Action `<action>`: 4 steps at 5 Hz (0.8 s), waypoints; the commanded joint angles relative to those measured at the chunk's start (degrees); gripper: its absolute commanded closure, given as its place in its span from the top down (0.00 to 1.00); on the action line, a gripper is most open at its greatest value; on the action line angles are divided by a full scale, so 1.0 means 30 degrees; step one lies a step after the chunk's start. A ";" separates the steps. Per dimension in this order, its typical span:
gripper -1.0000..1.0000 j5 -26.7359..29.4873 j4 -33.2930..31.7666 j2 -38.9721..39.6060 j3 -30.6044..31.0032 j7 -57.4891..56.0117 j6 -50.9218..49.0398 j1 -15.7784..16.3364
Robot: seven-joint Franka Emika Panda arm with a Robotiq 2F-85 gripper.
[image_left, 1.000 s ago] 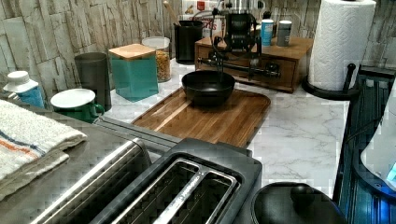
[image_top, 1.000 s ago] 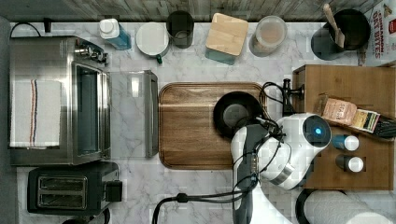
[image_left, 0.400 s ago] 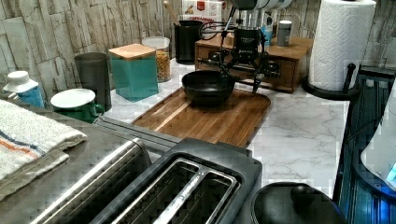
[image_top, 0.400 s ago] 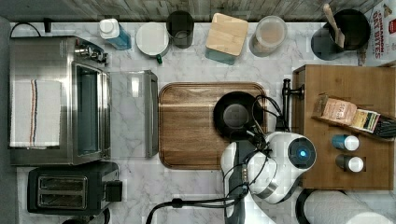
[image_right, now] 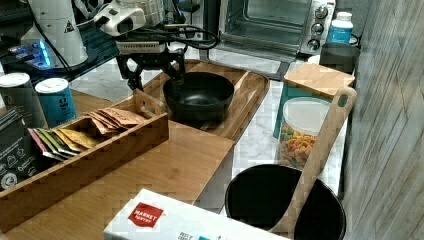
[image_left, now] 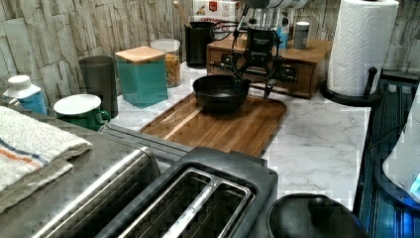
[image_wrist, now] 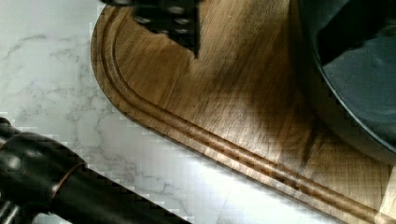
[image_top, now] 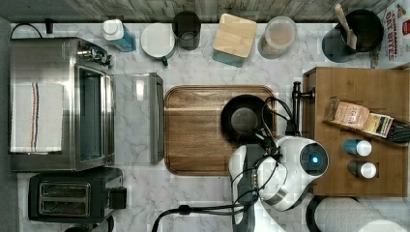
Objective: Pick up the bowl.
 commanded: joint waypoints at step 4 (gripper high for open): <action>0.00 -0.1438 0.6310 -0.2933 0.1265 -0.2798 -0.5648 0.1451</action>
